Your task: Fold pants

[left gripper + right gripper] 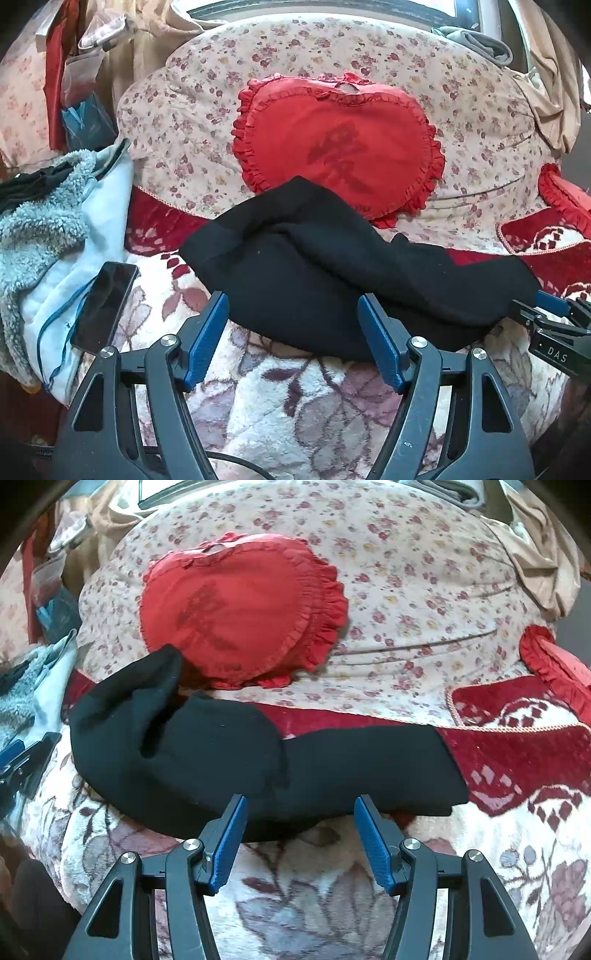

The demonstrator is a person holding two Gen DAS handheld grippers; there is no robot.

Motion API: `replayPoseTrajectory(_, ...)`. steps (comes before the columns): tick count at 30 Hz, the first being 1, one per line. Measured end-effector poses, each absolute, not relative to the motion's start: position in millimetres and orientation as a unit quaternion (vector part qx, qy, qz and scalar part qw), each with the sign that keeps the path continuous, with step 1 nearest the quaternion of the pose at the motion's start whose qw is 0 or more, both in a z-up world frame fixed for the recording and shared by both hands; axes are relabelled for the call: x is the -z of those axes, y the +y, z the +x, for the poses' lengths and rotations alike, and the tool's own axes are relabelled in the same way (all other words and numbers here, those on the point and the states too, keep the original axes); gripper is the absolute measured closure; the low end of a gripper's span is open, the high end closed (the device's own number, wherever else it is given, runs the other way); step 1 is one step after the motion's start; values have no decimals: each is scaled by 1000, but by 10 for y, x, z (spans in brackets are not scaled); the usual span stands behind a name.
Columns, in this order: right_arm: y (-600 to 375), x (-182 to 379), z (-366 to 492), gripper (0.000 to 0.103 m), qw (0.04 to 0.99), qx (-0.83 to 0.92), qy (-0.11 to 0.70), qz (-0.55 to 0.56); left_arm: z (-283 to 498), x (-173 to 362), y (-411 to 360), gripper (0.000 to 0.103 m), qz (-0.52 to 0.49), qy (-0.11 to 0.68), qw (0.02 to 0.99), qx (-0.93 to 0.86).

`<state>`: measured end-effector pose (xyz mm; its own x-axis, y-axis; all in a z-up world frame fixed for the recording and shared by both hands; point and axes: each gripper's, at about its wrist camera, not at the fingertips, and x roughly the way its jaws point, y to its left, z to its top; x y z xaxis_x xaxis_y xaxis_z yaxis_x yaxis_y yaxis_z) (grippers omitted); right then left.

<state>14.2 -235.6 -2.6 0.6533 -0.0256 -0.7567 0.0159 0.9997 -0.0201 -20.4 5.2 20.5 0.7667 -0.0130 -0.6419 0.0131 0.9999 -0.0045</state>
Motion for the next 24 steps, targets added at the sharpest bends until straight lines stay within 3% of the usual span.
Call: replayPoseTrajectory(24, -2043, 176, 347, 45, 897, -30, 440, -26, 12, 2, 336, 30, -13, 362, 932, -18)
